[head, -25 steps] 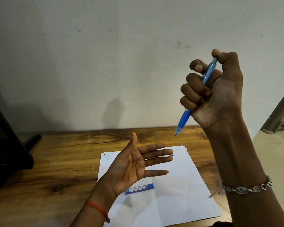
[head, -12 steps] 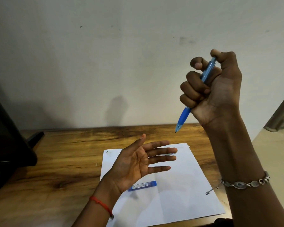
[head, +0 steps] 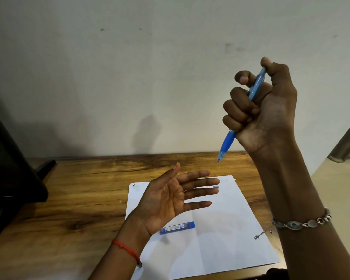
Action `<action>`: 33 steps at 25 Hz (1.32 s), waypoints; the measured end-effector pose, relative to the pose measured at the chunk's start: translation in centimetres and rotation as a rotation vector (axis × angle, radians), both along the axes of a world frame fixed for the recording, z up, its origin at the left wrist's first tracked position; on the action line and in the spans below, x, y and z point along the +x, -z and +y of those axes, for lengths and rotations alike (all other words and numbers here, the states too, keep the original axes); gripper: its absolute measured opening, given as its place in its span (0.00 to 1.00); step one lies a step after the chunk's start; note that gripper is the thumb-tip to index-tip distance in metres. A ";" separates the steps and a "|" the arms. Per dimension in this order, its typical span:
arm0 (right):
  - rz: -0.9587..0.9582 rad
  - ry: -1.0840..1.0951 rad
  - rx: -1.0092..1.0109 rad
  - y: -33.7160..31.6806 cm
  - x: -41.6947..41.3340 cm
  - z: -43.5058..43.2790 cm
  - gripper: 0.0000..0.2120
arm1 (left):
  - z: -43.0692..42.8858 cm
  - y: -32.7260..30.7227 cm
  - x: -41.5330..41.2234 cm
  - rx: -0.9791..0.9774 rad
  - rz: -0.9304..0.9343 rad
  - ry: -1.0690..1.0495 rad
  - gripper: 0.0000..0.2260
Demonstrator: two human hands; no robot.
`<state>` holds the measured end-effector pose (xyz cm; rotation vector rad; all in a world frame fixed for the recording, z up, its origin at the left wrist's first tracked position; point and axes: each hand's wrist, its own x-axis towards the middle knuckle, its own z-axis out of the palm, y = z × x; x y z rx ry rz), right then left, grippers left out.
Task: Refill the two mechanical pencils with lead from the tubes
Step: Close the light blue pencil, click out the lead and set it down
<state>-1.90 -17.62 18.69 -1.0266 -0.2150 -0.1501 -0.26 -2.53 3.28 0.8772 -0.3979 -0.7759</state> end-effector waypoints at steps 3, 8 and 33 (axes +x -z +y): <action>0.006 0.010 0.009 0.1 0.1 -0.1 0.21 | 0.0 0.0 0.0 -0.009 -0.004 0.002 0.31; 0.015 0.007 -0.008 0.1 0.2 -0.2 0.20 | -0.2 0.0 0.1 -0.016 -0.007 0.008 0.31; 0.028 0.028 -0.019 0.4 0.5 -0.6 0.20 | -0.7 0.4 0.3 -0.075 -0.032 0.042 0.29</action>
